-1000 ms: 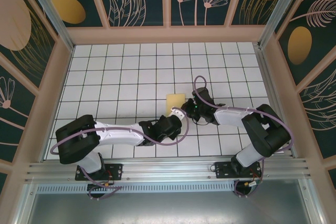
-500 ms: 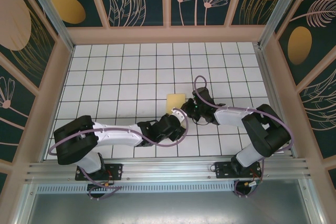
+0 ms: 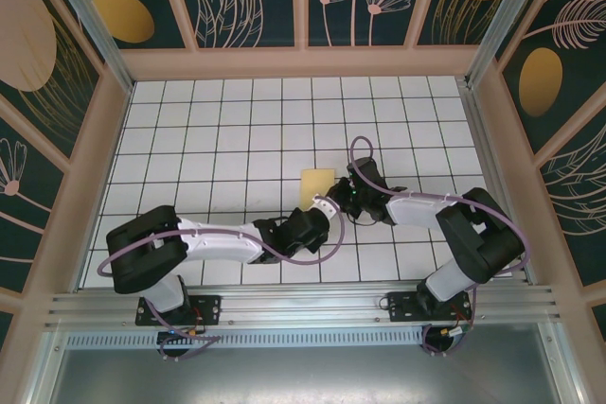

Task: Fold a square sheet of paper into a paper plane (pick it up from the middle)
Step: Third fold the triangle at the center of the table.

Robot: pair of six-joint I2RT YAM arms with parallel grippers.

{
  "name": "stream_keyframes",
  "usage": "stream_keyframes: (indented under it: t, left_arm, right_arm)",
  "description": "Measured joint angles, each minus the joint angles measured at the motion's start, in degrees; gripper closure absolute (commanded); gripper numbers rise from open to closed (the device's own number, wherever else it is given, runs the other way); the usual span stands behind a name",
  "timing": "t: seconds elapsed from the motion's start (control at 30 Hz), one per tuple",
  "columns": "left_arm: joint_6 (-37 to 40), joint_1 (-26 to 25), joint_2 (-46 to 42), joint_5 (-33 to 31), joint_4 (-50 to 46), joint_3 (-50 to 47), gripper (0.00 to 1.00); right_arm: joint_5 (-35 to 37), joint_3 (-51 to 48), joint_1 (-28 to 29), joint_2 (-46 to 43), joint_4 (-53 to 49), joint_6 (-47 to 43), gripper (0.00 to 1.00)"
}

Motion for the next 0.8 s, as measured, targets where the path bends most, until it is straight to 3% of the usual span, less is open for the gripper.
stream_keyframes:
  t: [0.1,0.4,0.5,0.63,0.8]
  left_arm:
    - [-0.15,0.0,-1.14,-0.5,0.83,-0.09,1.0]
    - [-1.03,0.0,-1.42,-0.33,2.36,-1.29,1.0]
    - [-1.46,0.0,-1.46,0.13,2.78,-1.7,1.0]
    - [-2.6,0.2,-2.47,1.57,4.13,-3.21,1.0]
    - [-4.09,1.18,-3.82,4.0,5.75,-4.81,1.0]
  right_arm:
    - [-0.11,0.0,-0.07,0.0,0.0,-0.02,0.97]
    - [-0.52,0.2,-0.22,0.0,-0.57,-1.38,0.9]
    - [-0.31,1.16,-0.42,-0.13,-2.29,-2.8,0.8]
    - [0.85,2.34,-1.62,-3.23,-6.25,-5.73,0.74]
    - [2.03,2.93,-4.35,-8.98,-9.4,-9.33,0.76]
